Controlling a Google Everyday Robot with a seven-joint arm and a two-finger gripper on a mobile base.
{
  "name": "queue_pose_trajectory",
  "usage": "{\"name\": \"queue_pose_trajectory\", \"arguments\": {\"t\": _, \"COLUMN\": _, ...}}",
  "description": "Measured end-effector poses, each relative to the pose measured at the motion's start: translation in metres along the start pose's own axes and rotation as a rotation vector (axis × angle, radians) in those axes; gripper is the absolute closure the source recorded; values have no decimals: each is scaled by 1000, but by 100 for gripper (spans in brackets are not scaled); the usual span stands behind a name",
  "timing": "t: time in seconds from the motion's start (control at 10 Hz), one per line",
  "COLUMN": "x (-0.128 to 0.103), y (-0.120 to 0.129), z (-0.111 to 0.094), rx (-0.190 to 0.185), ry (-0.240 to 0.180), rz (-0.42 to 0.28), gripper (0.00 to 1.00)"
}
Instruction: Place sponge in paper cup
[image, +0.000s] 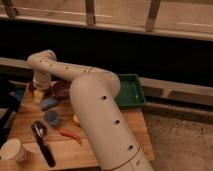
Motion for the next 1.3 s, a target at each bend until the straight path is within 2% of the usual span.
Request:
{"name": "queue_pose_trajectory", "arguments": {"t": 0.2, "x": 4, "y": 0, "z": 5, "rx": 0, "ry": 11, "rz": -50, "gripper": 24}}
{"name": "queue_pose_trajectory", "arguments": {"t": 0.5, "x": 8, "y": 1, "z": 11, "rx": -1, "ry": 24, "rz": -83, "gripper": 24}}
{"name": "queue_pose_trajectory", "arguments": {"t": 0.8, "x": 15, "y": -2, "z": 26, "rx": -20, "ry": 36, "rz": -89, "gripper": 24}}
{"name": "queue_pose_trajectory", "arguments": {"t": 1.3, "x": 17, "y": -12, "z": 48, "rx": -29, "ry": 64, "rz": -77, "gripper": 24}}
